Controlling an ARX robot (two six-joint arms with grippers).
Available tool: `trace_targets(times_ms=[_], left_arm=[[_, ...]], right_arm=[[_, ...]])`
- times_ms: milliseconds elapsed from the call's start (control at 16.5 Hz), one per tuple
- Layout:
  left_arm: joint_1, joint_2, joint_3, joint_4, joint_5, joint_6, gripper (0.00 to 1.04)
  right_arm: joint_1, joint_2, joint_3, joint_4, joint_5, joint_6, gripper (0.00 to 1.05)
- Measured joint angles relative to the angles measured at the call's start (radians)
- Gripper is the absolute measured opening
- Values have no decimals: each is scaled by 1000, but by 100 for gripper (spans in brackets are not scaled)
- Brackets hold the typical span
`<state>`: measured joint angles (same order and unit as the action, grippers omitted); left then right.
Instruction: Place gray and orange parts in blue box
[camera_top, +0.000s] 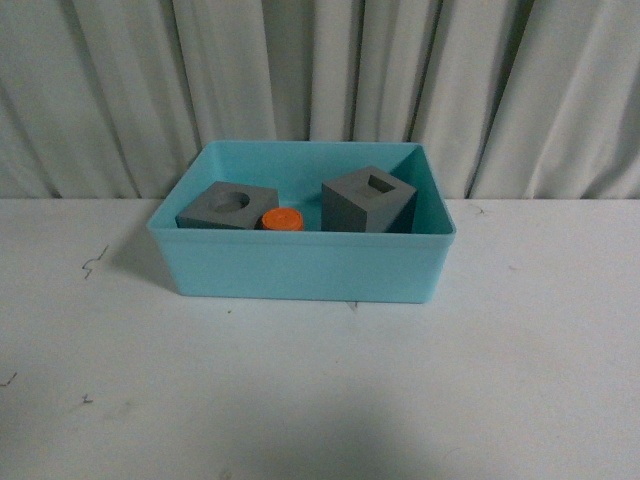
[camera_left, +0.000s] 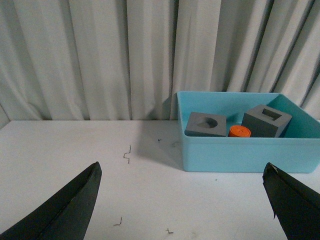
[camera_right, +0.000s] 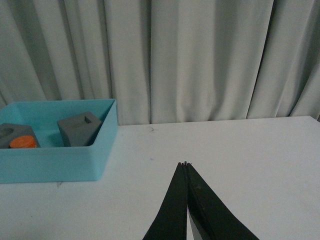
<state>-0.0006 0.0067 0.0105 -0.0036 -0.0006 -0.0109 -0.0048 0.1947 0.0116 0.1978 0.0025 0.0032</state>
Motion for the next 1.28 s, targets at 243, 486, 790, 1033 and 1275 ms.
trace_targets(times_ms=[243, 486, 790, 1033, 1275], left_arm=[[0, 0, 0, -1, 1, 0, 98], [0, 0, 0, 0, 0, 0, 98], [0, 0, 0, 0, 0, 0, 98], [0, 0, 0, 0, 0, 0, 98], [0, 0, 0, 0, 0, 0, 98]], right_arm=[[0, -194, 0, -185, -3, -1, 2], [0, -192, 0, -202, -2, -1, 2], [0, -192, 0, -201, -2, -1, 2], [0, -192, 0, -201, -2, -1, 13], [0, -192, 0, -201, -2, -1, 62]])
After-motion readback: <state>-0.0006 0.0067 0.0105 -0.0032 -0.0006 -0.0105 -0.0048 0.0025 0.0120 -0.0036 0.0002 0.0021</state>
